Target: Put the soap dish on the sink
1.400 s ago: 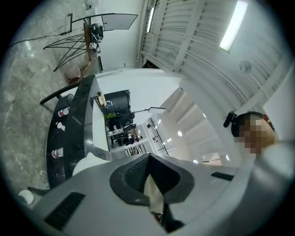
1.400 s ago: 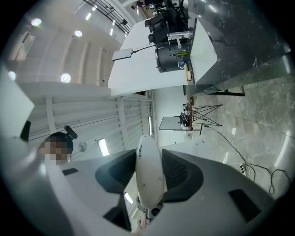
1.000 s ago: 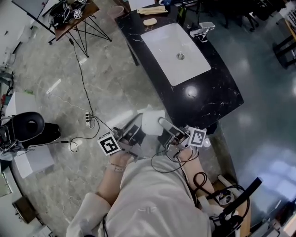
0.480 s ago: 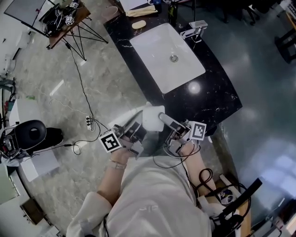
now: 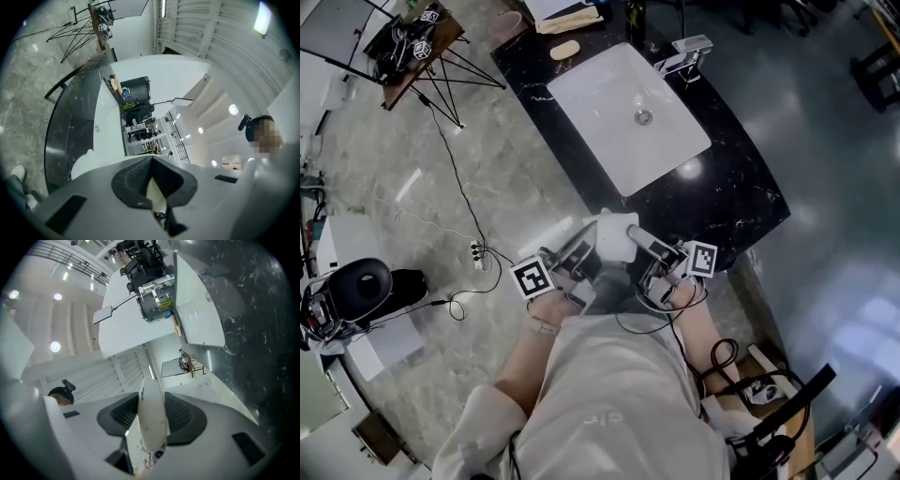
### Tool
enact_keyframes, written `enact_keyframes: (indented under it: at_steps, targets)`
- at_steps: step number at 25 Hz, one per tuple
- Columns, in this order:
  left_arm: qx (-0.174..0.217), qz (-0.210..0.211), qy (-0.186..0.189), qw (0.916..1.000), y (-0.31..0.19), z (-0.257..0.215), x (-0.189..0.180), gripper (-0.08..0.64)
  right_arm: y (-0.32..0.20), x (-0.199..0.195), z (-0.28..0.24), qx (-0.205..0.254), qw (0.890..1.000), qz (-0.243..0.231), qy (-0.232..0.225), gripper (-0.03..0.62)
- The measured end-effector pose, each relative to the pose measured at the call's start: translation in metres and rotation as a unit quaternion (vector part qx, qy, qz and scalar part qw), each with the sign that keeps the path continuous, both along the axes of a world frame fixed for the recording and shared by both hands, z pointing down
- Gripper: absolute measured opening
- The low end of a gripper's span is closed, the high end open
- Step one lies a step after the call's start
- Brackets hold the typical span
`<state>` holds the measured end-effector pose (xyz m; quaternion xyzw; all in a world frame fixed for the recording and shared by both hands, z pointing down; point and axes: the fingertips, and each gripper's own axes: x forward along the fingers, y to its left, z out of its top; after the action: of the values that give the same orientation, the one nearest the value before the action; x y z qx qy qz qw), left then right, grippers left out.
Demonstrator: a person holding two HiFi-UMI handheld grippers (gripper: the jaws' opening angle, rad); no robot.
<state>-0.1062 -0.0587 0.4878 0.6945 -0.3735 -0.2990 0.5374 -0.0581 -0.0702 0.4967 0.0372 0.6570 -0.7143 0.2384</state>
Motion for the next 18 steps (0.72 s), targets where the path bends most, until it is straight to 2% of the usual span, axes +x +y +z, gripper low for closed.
enact_keyframes:
  at_steps: [4, 9, 15, 18]
  targets:
    - [-0.014, 0.008, 0.009, 0.9998, -0.004, 0.006, 0.003, 0.006, -0.004, 0.003, 0.005, -0.002, 1.000, 0.002, 0.007, 0.181]
    - [-0.043, 0.023, 0.001, 0.9988, -0.026, 0.030, 0.014, 0.006, -0.026, 0.013, 0.029, -0.008, 1.000, -0.003, 0.016, 0.181]
    - [-0.070, 0.057, -0.003, 0.9959, -0.037, 0.042, 0.031, 0.006, -0.041, 0.030, 0.045, -0.021, 0.999, 0.001, 0.028, 0.181]
    - [-0.079, 0.074, 0.010, 0.9941, -0.044, 0.044, 0.045, 0.006, -0.047, 0.042, 0.050, -0.024, 1.000, 0.005, 0.020, 0.181]
